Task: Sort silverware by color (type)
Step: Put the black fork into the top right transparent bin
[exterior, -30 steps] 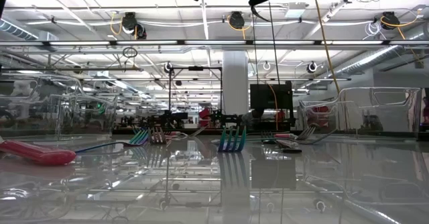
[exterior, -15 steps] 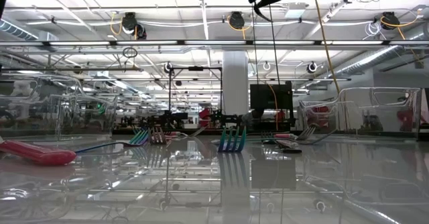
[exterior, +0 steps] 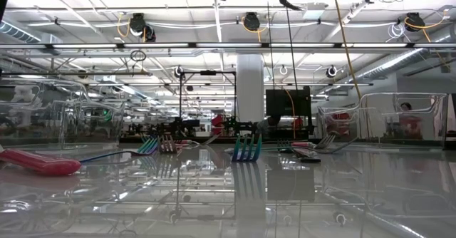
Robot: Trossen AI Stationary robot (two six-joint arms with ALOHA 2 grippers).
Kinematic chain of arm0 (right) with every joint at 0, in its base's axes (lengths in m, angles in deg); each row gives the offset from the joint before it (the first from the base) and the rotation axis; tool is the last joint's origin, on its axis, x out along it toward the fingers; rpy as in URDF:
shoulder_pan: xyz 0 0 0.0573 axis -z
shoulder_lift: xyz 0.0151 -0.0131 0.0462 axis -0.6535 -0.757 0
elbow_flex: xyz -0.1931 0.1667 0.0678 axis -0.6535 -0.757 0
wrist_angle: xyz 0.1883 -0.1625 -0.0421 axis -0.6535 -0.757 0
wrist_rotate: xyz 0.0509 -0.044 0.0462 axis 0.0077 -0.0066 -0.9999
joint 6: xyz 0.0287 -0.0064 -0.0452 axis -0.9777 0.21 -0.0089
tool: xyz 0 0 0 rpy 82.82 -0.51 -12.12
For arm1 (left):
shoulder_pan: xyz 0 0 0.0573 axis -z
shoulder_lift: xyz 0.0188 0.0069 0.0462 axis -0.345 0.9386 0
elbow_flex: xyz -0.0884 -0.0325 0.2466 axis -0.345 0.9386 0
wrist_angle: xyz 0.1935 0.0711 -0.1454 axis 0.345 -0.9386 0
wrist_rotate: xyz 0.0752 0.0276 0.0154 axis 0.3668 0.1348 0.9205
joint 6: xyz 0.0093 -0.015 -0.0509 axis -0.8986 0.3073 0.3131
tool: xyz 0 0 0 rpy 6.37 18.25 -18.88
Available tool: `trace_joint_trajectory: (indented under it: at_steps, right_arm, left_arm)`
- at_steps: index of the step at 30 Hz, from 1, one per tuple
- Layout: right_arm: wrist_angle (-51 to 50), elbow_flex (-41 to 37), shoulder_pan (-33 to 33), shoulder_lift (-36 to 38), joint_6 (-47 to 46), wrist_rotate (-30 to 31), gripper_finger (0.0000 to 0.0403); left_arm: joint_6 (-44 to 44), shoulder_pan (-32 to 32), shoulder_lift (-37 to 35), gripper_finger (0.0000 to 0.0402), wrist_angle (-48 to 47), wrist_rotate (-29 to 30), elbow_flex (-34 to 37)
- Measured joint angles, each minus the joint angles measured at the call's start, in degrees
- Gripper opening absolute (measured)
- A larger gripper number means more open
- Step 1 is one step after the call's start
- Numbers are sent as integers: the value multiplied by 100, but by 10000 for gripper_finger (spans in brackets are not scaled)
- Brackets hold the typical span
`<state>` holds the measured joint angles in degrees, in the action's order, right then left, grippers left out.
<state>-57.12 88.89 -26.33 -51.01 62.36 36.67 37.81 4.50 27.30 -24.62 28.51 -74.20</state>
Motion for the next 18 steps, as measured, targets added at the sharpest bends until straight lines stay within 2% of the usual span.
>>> trace_joint_trajectory:
  at_steps: [3,7,12,18]
  right_arm:
    - [-2,0,128,120,-145,-305,249]
    - [24,0,376,167,-391,-1213,249]
    - [260,0,632,90,-748,-2361,240]
    - [650,-5,755,-33,-957,-2707,222]
  left_arm:
    - [1,-55,0,0,5,-661,0]
    - [104,-102,0,0,-1,-1399,0]
    - [187,-83,0,0,-39,-1849,-1]
    - [284,-57,0,0,-279,-1983,-2]
